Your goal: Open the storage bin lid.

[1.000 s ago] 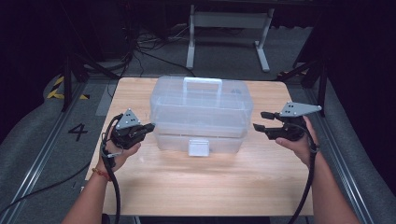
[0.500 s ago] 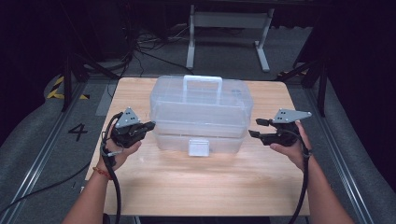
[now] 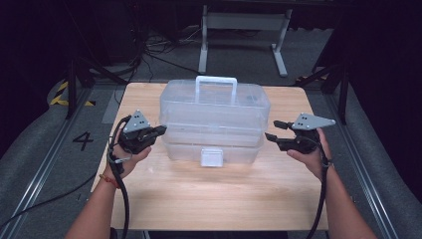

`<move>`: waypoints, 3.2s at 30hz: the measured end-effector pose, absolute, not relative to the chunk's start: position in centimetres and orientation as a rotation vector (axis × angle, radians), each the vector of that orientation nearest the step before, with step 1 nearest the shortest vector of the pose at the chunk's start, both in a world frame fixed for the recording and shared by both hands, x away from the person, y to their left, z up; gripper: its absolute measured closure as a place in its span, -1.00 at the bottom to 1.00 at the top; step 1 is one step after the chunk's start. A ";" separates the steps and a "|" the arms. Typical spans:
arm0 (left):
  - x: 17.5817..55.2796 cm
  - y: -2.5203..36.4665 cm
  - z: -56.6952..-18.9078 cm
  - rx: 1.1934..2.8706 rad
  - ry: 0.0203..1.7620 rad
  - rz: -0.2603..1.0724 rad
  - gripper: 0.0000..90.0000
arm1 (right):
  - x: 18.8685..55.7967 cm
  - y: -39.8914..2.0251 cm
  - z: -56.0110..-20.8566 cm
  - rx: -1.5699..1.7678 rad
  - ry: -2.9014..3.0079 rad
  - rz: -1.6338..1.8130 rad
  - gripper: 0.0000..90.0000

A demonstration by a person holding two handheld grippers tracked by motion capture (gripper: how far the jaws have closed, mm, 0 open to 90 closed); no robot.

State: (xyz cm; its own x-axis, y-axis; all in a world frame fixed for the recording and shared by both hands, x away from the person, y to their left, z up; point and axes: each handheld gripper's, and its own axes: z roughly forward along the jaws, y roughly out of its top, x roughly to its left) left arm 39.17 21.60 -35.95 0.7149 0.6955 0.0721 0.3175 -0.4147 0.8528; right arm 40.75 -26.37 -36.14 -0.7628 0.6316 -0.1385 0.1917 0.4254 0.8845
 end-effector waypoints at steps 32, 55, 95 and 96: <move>39.1 23.2 -37.1 1.975 0.826 0.535 0.41 | 40.5 -24.5 -34.6 0.596 2.055 1.284 0.22; 38.8 21.9 -39.5 2.073 0.775 0.479 0.31 | 42.1 -24.1 -32.2 0.594 2.002 1.255 0.34; 39.3 22.2 -39.6 2.057 0.771 0.447 0.21 | 48.0 -23.7 -32.0 0.751 1.966 1.229 0.50; 39.3 22.2 -39.6 2.057 0.770 0.447 0.21 | 48.1 -23.7 -32.0 0.754 1.965 1.229 0.49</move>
State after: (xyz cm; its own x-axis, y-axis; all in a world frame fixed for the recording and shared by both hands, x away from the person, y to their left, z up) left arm 39.28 22.20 -39.64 0.7439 0.6677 0.0275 0.3553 -0.4301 0.8299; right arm 48.13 -23.70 -32.05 -0.5934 0.7659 -0.2473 0.1132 0.3836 0.9165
